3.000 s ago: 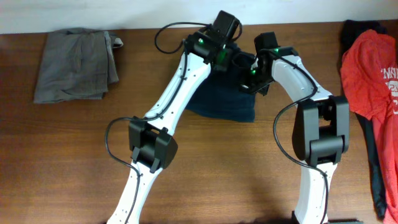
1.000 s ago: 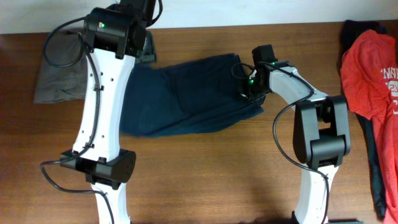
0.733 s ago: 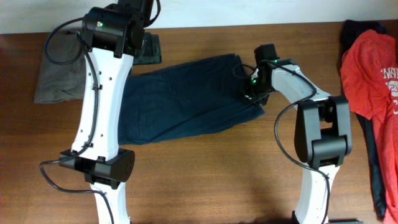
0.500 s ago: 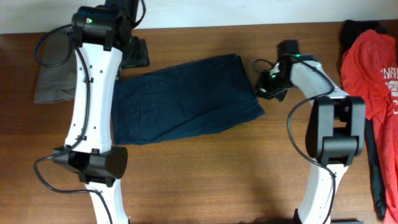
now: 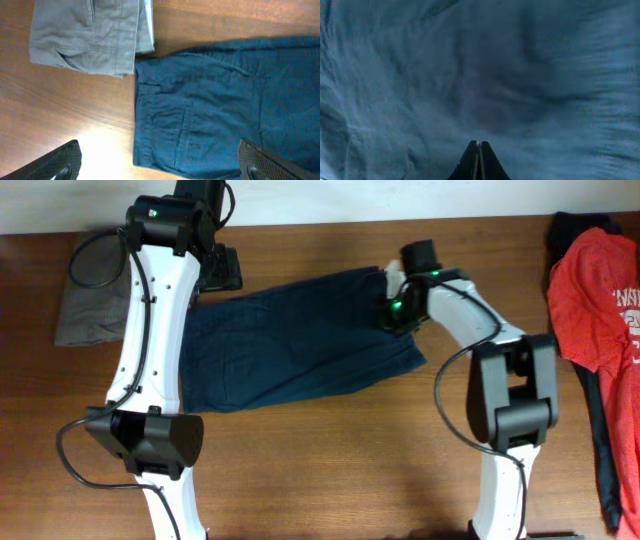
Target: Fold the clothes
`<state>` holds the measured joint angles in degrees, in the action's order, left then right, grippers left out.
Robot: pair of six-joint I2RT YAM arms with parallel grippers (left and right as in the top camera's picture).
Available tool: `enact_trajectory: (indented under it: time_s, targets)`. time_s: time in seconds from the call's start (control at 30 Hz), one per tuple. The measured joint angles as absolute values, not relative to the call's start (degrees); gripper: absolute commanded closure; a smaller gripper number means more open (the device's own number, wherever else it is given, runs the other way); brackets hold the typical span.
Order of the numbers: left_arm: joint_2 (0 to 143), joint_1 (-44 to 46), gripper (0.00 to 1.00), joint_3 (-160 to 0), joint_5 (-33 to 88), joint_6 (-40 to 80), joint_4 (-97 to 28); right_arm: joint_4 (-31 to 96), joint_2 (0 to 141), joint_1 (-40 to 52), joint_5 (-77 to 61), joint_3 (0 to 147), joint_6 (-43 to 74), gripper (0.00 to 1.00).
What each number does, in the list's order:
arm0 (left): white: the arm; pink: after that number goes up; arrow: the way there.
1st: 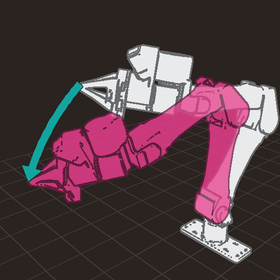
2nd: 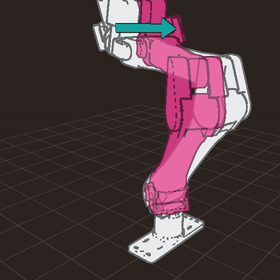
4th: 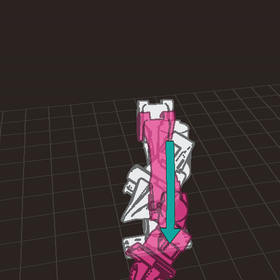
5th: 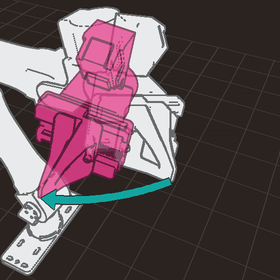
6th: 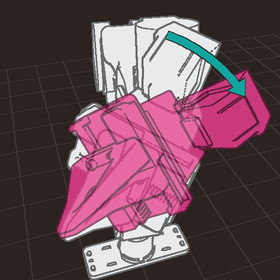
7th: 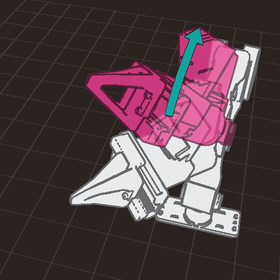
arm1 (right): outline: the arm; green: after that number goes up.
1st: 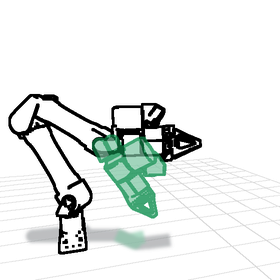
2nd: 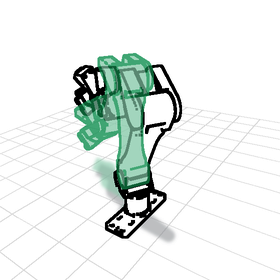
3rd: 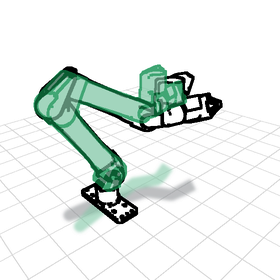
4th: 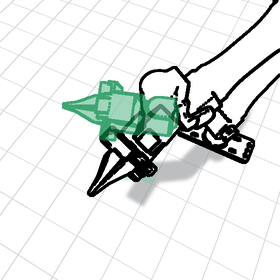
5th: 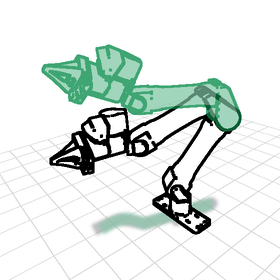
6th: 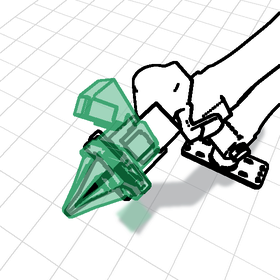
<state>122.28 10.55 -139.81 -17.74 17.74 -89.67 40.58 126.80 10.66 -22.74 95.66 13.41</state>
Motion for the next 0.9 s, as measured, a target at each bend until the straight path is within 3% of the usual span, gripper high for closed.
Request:
enact_trajectory:
  time_s: [0.3, 0.9]
  targets:
    - [122.3, 10.5, 0.01, -139.8, -17.7, 17.7, -88.8, 39.9, 126.8, 20.4, -7.2, 95.7, 12.1, 0.96]
    - [122.3, 10.5, 0.01, -139.8, -17.7, 17.7, -89.1, 38.8, 128.6, 13.5, -2.4, 95.7, 12.3, 0.96]
